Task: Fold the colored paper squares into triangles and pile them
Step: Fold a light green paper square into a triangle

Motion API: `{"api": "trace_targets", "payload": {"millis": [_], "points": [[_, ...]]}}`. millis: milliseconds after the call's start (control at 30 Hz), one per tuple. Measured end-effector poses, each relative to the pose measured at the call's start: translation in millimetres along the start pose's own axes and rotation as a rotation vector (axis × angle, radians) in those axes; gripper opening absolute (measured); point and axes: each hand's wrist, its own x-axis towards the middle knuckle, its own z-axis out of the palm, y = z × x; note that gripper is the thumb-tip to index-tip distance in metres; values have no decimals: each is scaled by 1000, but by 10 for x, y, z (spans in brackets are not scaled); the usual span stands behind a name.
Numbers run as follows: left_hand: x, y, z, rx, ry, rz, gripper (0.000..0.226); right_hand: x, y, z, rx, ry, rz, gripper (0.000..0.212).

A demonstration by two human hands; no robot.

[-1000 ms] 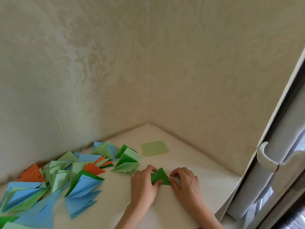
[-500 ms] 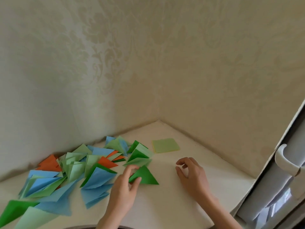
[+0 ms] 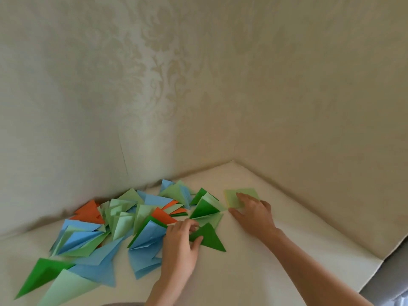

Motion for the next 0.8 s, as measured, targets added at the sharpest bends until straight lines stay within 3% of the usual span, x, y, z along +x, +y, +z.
{"api": "trace_targets", "payload": {"millis": [133, 233, 367, 500, 667, 800], "points": [[20, 54, 26, -23, 62, 39, 35, -16, -54, -16, -67, 72, 7, 37], [37, 137, 10, -23, 90, 66, 36, -46, -49, -22, -91, 67, -10, 34], [80, 310, 18, -45, 103, 115, 33, -85, -16, -7, -30, 125, -15, 29], [70, 525, 62, -78, 84, 174, 31, -162, 72, -45, 133, 303, -76, 6], [12, 795, 204, -147, -19, 247, 27, -509, 296, -258, 160, 428, -149, 12], [-69, 892, 384, -185, -151, 269, 31, -926, 438, -301, 140, 386, -161, 10]]}}
